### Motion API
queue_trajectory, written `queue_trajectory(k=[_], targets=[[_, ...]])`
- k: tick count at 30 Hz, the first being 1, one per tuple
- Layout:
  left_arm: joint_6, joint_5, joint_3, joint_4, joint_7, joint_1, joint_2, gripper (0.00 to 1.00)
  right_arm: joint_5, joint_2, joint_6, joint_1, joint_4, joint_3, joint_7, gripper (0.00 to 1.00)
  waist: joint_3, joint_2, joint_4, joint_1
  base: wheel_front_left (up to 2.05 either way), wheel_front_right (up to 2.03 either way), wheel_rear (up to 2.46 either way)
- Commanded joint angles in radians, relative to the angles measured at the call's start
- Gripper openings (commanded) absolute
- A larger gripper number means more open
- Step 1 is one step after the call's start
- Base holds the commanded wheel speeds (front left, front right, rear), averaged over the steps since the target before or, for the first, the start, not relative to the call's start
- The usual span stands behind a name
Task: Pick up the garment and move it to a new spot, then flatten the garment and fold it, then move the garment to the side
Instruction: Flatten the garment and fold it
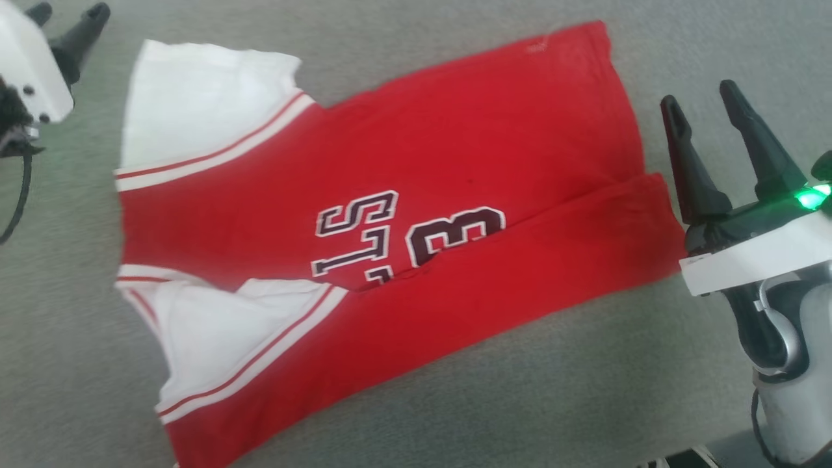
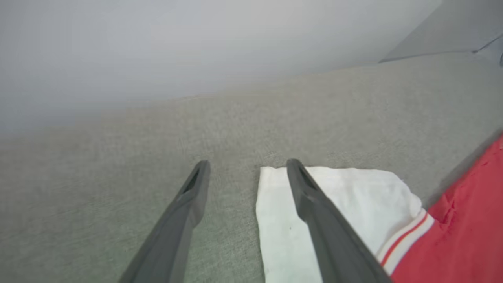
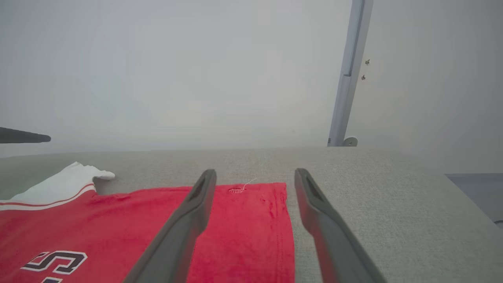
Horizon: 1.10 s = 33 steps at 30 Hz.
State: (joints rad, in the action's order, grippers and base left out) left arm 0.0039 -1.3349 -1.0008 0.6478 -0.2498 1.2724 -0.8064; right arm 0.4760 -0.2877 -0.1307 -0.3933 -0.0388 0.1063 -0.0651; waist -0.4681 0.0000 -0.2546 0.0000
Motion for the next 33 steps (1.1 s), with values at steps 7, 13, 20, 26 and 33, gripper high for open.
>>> queue_trajectory(k=[7, 13, 20, 26, 33], targets=[[-0.044, -0.057, -0.076, 0.136, -0.451, 0.152, 0.042, 1.00, 0.010, 0.012, 0.000, -0.016, 0.015, 0.019, -0.005, 1.00, -0.073, 0.0000, -0.070, 0.0000, 0.00, 0.00, 0.00], [-0.072, -0.057, -0.107, 0.165, -0.582, 0.190, 0.061, 1.00, 0.024, 0.001, 0.000, -0.026, 0.027, 0.021, 0.013, 1.00, -0.100, 0.0000, -0.076, 0.0000, 0.00, 0.00, 0.00], [-0.106, -0.068, -0.111, 0.178, -0.598, 0.207, 0.110, 0.00, 0.068, -0.068, 0.000, -0.143, 0.069, 0.060, 0.175, 1.00, -0.132, 0.0000, -0.050, 0.0000, 0.00, 0.00, 0.00], [-0.124, -0.071, -0.108, 0.177, -0.573, 0.218, 0.164, 0.00, 0.108, -0.164, 0.000, -0.381, 0.196, 0.121, 0.421, 1.00, -0.156, 0.0000, 0.010, 0.0000, 0.00, 0.00, 0.00], [-0.135, -0.056, -0.124, 0.145, -0.543, 0.214, 0.217, 0.00, 0.198, -0.231, 0.000, -0.609, 0.381, 0.191, 0.760, 1.00, -0.180, 0.0000, 0.091, 0.0000, 0.00, 0.00, 0.00]])
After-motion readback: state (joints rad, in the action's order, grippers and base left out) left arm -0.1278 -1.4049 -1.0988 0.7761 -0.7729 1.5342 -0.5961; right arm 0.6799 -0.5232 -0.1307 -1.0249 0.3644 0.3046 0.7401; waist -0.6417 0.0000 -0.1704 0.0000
